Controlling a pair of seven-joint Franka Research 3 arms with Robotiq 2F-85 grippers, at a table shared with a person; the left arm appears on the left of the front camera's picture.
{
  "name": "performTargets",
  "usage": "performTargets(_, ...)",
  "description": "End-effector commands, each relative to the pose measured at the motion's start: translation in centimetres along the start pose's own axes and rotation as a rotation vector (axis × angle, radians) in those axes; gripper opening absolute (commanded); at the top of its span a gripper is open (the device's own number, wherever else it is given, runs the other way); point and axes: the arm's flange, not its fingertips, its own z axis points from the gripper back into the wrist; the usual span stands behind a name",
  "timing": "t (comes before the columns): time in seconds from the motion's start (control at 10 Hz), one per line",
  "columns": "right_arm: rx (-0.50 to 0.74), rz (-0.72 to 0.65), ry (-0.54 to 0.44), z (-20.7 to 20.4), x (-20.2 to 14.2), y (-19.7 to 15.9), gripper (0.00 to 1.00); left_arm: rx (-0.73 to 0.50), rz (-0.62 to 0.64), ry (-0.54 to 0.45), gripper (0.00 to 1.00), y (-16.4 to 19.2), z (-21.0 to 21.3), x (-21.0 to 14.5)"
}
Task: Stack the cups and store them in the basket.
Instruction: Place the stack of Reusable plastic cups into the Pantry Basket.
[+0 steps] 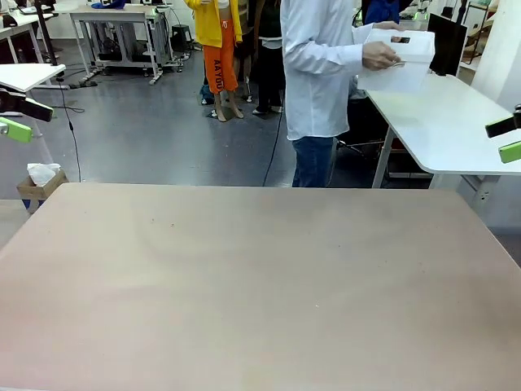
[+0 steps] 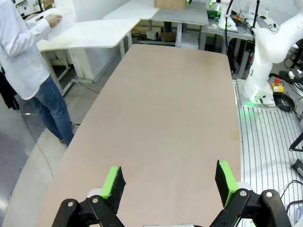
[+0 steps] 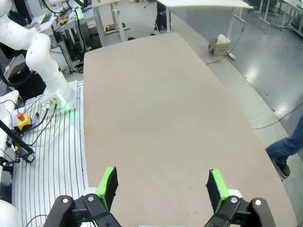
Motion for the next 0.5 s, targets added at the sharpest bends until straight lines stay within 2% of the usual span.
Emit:
performTargets(0.0, 0.001, 0.024, -0.021, -0.02, 0.02, -0.14, 1.00, -0.006, 0.006, -0.008, 1.00, -0.06, 0.12, 0.41)
performTargets(0.4, 0.001, 0.024, -0.021, -0.02, 0.02, -0.14, 1.00, -0.006, 0.006, -0.008, 1.00, -0.06, 0.12, 0.41)
